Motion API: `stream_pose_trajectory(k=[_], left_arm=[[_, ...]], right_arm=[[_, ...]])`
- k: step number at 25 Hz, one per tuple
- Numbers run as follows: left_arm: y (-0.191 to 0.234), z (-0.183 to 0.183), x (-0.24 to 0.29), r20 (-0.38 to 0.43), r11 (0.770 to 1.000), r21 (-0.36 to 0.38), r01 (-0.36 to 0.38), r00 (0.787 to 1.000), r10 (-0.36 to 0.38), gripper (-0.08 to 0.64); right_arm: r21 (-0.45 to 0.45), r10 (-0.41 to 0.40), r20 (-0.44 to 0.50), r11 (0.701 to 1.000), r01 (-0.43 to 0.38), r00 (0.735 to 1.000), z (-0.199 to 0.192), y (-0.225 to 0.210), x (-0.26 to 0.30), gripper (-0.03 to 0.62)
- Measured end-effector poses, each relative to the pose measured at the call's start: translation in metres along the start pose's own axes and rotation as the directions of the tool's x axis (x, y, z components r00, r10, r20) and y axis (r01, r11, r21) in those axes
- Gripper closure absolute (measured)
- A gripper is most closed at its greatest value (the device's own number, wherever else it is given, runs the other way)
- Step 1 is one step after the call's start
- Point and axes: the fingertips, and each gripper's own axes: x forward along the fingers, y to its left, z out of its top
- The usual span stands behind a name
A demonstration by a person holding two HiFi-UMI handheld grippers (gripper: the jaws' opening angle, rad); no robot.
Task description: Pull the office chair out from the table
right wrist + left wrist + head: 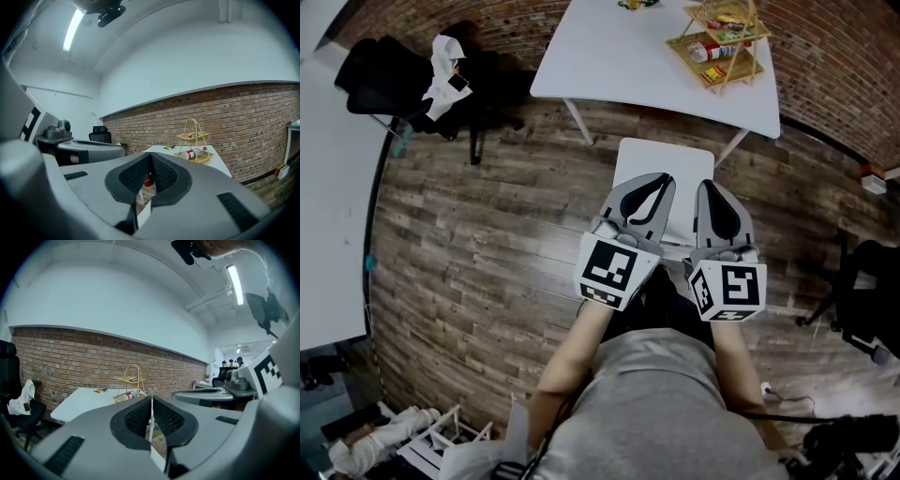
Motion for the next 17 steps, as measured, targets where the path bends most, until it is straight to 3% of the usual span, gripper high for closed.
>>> stream_pose_trajectory(k=[17], left_arm=[[0.0043,-0.0066,0.0057,-0.024,1.000,0.010,-0.015,1.000,0.015,0.538]], right_arm=[[0.002,-0.014,0.001,1.000,0.014,1.000,-0.0002,-0.0069,0.0054,0.577]])
